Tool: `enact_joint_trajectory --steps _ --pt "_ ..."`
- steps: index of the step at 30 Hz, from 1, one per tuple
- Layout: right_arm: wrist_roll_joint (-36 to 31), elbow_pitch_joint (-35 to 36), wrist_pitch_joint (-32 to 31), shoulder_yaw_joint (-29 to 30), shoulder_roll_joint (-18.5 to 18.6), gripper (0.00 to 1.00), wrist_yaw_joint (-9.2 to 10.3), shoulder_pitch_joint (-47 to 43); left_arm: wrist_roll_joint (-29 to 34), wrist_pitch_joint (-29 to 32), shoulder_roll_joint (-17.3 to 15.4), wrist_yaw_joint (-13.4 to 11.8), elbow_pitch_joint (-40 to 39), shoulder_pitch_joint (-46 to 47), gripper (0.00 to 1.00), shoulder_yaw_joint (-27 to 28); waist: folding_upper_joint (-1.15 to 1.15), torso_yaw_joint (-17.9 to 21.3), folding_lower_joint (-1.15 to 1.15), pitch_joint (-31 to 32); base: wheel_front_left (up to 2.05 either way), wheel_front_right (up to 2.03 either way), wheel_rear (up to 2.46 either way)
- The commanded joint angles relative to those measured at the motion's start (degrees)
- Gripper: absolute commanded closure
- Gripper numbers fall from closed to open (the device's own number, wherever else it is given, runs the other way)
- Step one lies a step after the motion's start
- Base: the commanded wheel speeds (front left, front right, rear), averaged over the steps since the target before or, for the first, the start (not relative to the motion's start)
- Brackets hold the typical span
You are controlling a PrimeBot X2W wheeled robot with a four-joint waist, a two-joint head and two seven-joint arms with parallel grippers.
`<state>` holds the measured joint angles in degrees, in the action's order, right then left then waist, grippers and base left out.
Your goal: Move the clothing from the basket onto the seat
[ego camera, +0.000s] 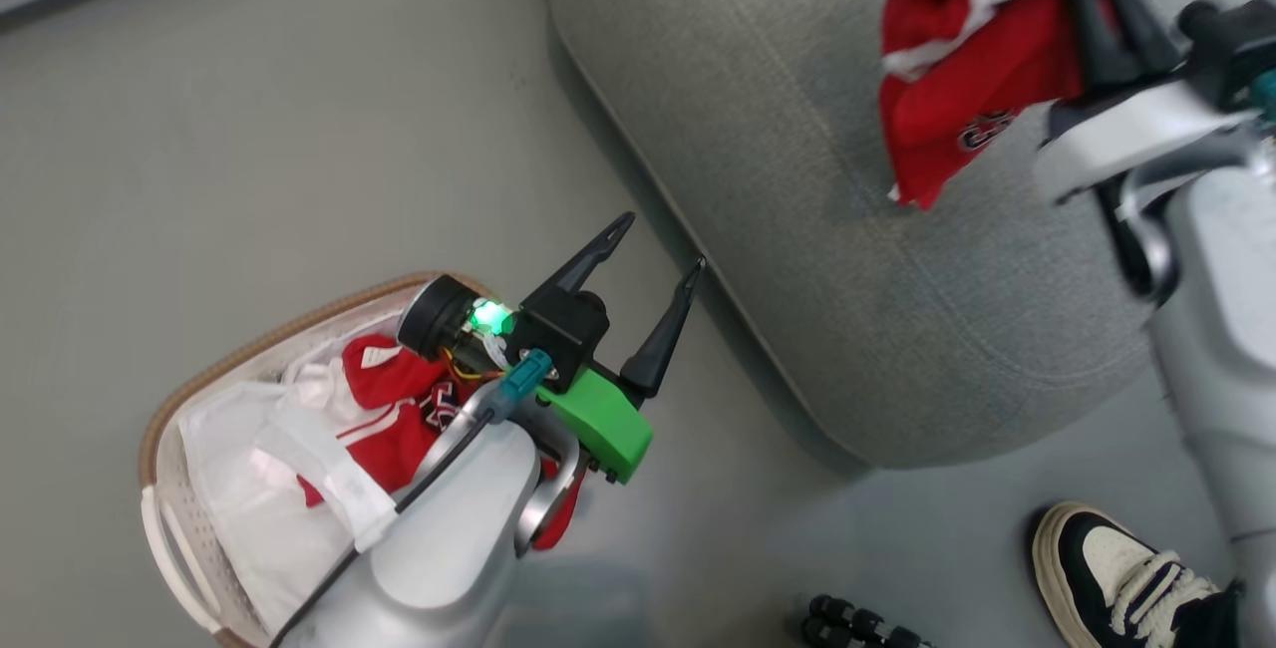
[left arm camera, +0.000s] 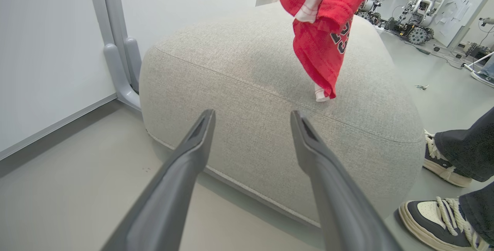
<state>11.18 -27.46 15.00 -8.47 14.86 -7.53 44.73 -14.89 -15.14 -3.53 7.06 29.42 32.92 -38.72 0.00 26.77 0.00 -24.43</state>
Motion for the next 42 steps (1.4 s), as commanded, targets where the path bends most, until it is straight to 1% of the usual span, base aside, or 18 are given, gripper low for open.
enact_joint_trajectory --steps 1,9,15,16,17,22,23,24,28,32,37,42 --pt "-0.88 -1.15 0.27 0.85 1.26 1.0 0.08 1.99 0.15 -0.01 -0.77 0.21 -0.09 1.45 0.0 0.2 0.0 -3.45 0.0 -5.11 0.0 0.0 0.0" --pt "-3.63 -9.38 0.27 8.43 7.36 1.0 0.08 12.78 1.16 -0.01 -1.75 0.38 -0.45 4.71 0.0 -0.19 0.0 -6.97 0.0 -11.82 0.0 0.0 0.0" --pt "-6.08 -12.97 0.27 15.22 10.71 1.0 0.08 18.25 1.54 -0.01 -1.93 0.44 -0.74 6.59 0.0 -0.03 0.0 -9.8 0.0 -15.59 0.0 0.0 0.0" --pt "-6.48 -13.32 0.27 17.09 11.04 1.0 0.08 18.81 1.55 -0.01 -1.93 0.44 -0.79 6.83 0.0 0.08 0.0 -10.15 0.0 -16.0 0.0 0.0 0.0" --pt "-7.3 -13.72 0.27 20.14 11.05 1.0 0.08 19.42 1.74 -0.01 -1.95 0.46 -1.04 7.23 0.0 0.01 0.0 -10.7 0.0 -16.62 0.0 0.0 0.0" --pt "-10.72 -15.46 0.27 26.08 8.55 1.0 0.08 17.41 2.03 -0.01 -2.55 0.06 -1.27 7.8 0.0 1.03 0.0 -12.02 0.0 -18.6 0.0 0.0 0.0" --pt "-10.71 -15.77 0.27 27.53 7.69 0.73 0.08 16.87 2.09 -0.01 -2.65 0.02 -1.3 7.99 0.0 1.23 0.0 -12.1 0.0 -18.95 0.0 0.0 0.0" --pt "-10.94 -16.15 0.27 28.35 7.1 0.0 0.08 16.23 2.16 -0.01 -2.64 0.03 -1.33 8.07 0.0 1.33 0.0 -12.11 0.0 -19.12 0.0 0.0 0.0" --pt "-12.01 -15.79 0.27 31.07 3.51 0.0 0.08 12.47 2.71 -0.01 -3.39 -0.03 -1.01 8.55 0.0 1.97 0.0 -12.02 0.0 -19.36 0.0 0.0 0.0" --pt "-11.99 -14.05 0.27 32.93 0.51 0.0 0.08 7.92 3.61 -0.02 -4.26 -0.96 -1.96 9.07 0.0 3.05 0.0 -11.64 0.0 -18.52 0.0 0.0 0.0" --pt "-11.27 -10.28 0.27 32.54 -2.68 0.0 0.08 2.34 4.24 -0.01 -5.83 -2.01 -3.28 7.26 0.0 5.6 0.0 -11.31 0.0 -16.26 0.0 0.0 0.0" --pt "-10.0 -6.3 0.27 30.64 -4.33 0.0 0.08 -2.88 4.25 -0.01 -6.09 -3.1 -5.19 4.63 0.0 8.86 0.0 -11.92 0.0 -13.07 0.0 0.0 0.0"
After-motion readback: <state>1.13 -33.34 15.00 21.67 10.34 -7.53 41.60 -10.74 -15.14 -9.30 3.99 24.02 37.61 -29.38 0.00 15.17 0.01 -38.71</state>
